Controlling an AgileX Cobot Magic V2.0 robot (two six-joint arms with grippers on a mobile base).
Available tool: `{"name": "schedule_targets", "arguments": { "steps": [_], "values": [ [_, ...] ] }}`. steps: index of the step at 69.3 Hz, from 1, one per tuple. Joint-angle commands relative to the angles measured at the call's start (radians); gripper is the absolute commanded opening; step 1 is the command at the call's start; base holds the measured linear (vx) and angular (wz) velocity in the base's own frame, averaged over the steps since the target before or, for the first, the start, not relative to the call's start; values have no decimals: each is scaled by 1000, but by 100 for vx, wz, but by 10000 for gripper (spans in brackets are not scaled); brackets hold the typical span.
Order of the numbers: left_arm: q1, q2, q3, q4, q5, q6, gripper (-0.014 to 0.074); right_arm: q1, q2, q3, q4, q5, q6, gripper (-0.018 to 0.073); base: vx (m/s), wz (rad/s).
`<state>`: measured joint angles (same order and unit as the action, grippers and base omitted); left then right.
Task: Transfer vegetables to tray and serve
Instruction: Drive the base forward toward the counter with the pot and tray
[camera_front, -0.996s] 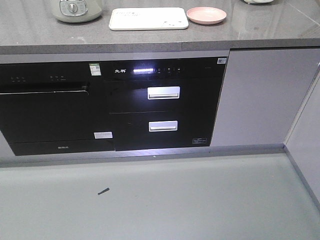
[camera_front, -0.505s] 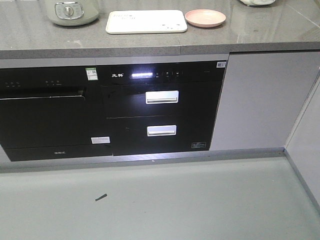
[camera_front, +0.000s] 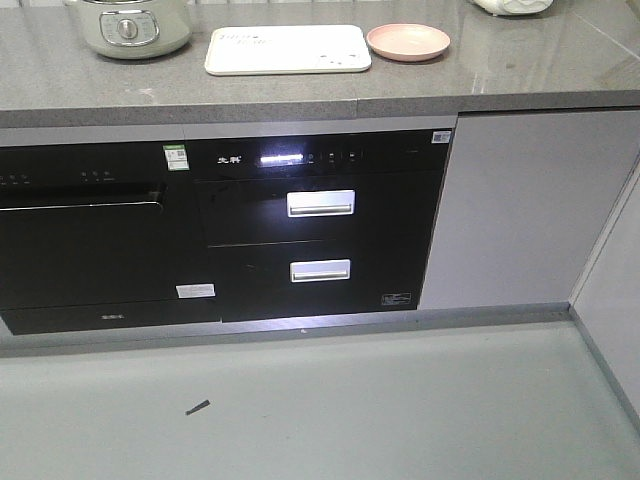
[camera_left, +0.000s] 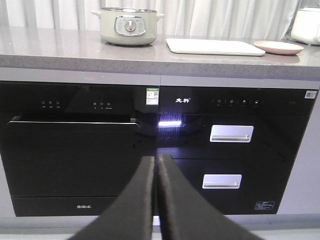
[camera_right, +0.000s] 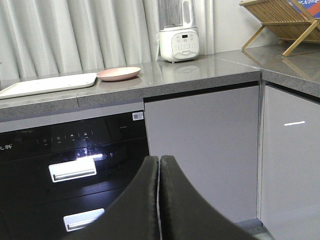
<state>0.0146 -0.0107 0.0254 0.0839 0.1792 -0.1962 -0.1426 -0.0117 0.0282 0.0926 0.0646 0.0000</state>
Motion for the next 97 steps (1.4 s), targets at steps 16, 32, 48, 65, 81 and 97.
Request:
{"name": "schedule_targets", "arguments": {
  "steps": [16,32,48,65,81,97],
  "values": [
    [3,-15,20,-3,-70,-8,-6,2,-7,14,-3,-76,0,-6,8,1],
    [3,-15,20,-3,-70,-8,-6,2,-7,14,-3,-76,0,-6,9,1],
    [3,-15,20,-3,-70,-8,-6,2,-7,14,-3,-75,0,-6,9,3],
    [3,-15,20,-3,-70,-8,-6,2,-7,14,-3,-75,0,-6,9,3],
    [3,-15,20,-3,-70,-8,-6,2,-7,14,-3,-75,0,-6,9,2],
    [3,-15,20,-3,-70,-8,-6,2,-7,14,-3,-75,0,-6,9,1]
  ]
}}
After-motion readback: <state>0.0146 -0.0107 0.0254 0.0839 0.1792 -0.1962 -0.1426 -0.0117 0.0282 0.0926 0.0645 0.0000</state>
